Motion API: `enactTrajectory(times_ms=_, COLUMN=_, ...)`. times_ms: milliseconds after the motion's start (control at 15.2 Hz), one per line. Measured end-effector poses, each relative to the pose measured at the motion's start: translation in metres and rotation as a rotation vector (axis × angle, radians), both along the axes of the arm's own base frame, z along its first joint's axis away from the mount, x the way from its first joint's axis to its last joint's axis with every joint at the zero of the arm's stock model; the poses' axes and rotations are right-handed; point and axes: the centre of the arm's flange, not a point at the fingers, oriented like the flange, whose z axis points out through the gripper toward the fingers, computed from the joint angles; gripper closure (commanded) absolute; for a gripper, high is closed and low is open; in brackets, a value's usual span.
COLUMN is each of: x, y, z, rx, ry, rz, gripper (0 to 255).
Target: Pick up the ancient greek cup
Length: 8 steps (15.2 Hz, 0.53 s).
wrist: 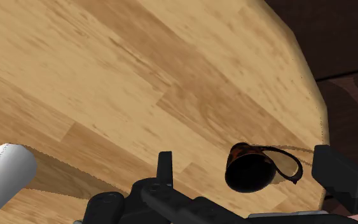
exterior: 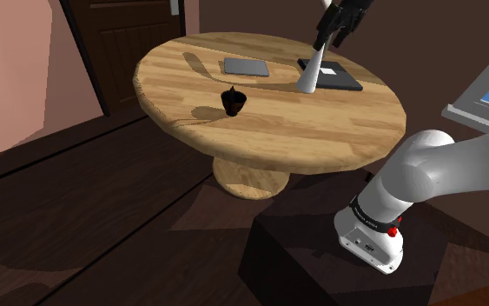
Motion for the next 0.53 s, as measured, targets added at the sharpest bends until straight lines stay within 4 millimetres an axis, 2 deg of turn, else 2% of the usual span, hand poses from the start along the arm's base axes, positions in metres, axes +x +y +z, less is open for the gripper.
enactTrajectory(times_ms=132, x=0.007, y=0.003, z=-0.001, rx=-0.002, ry=0.007, rz=-0.005, gripper=0)
enactTrajectory(times_ms=462, x=0.06, y=0.04, z=-0.022, rx=-0.018, ry=0.085, rz=-0.053, gripper=0)
enactTrajectory(times_ms=528, x=0.073, y=0.047, z=-0.032, rx=-0.022, ry=0.102, rz=-0.064, gripper=0)
